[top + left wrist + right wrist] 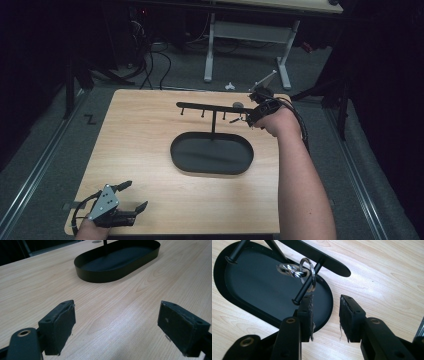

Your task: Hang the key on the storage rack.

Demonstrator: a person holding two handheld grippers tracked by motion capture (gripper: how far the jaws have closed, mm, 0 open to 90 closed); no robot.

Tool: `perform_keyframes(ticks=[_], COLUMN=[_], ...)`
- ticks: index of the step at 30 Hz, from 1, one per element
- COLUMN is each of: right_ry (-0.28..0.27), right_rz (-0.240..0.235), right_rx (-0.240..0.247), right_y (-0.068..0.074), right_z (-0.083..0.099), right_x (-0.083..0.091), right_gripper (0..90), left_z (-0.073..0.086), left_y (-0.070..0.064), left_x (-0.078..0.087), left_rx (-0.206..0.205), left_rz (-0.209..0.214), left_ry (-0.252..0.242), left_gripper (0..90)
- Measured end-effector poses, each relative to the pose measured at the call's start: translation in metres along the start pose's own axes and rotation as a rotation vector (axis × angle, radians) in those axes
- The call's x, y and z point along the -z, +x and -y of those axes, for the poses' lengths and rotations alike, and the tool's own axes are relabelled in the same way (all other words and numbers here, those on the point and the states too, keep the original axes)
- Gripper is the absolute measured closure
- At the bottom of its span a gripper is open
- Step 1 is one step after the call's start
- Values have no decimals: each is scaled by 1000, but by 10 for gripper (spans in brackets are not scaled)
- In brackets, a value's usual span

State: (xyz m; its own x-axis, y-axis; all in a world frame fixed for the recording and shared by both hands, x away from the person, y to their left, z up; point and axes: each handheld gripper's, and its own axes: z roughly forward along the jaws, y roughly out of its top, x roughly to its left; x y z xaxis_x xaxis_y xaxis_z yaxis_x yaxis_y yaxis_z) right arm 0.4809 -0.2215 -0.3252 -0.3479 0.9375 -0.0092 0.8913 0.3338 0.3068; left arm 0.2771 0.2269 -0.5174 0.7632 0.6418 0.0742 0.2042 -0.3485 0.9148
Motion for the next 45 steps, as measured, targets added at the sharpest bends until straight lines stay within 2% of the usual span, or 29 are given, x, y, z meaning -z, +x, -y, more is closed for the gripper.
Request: perform_keyframes(ticks=[8, 15, 20, 26, 28, 29, 30, 33, 37, 41, 42, 45], right_ry=[1, -7, 0, 1, 15, 15, 13, 15, 11, -1, -13, -26], right_rz=[26, 39, 35, 40, 42, 42, 48, 47, 51, 66, 49, 44], right_rx=[1, 11, 16, 43, 49, 49, 43, 47, 29, 32, 21, 6], right_y=[2, 2, 3, 10, 14, 14, 15, 15, 15, 14, 13, 11], right_z=[7, 18, 25, 38, 48, 48, 55, 64, 79, 89, 96, 102], right_x=[-1, -6, -12, -26, -40, -40, -48, -58, -72, -79, -83, -86], right_gripper=[606, 535, 519, 463, 416, 416, 391, 375, 351, 346, 339, 335], left_z=[0, 0, 0, 0, 0, 0, 0, 0, 1, 1, 1, 1], left_y=[-1, -1, -1, -1, -1, -1, -1, -2, -1, -1, -1, -1], left_x=[0, 0, 0, -1, -1, -1, 0, -1, -1, -1, -1, -2], left_rx=[-1, -5, -4, -2, -4, -4, -5, -1, -3, -4, -5, -5], left_rz=[-1, 2, -1, 1, 3, 3, 3, 1, 1, 3, 4, 3], left_ry=[0, 5, 6, 9, 12, 12, 13, 12, 14, 16, 17, 19], left_gripper=[152, 152, 152, 152, 152, 152, 152, 152, 152, 152, 152, 152])
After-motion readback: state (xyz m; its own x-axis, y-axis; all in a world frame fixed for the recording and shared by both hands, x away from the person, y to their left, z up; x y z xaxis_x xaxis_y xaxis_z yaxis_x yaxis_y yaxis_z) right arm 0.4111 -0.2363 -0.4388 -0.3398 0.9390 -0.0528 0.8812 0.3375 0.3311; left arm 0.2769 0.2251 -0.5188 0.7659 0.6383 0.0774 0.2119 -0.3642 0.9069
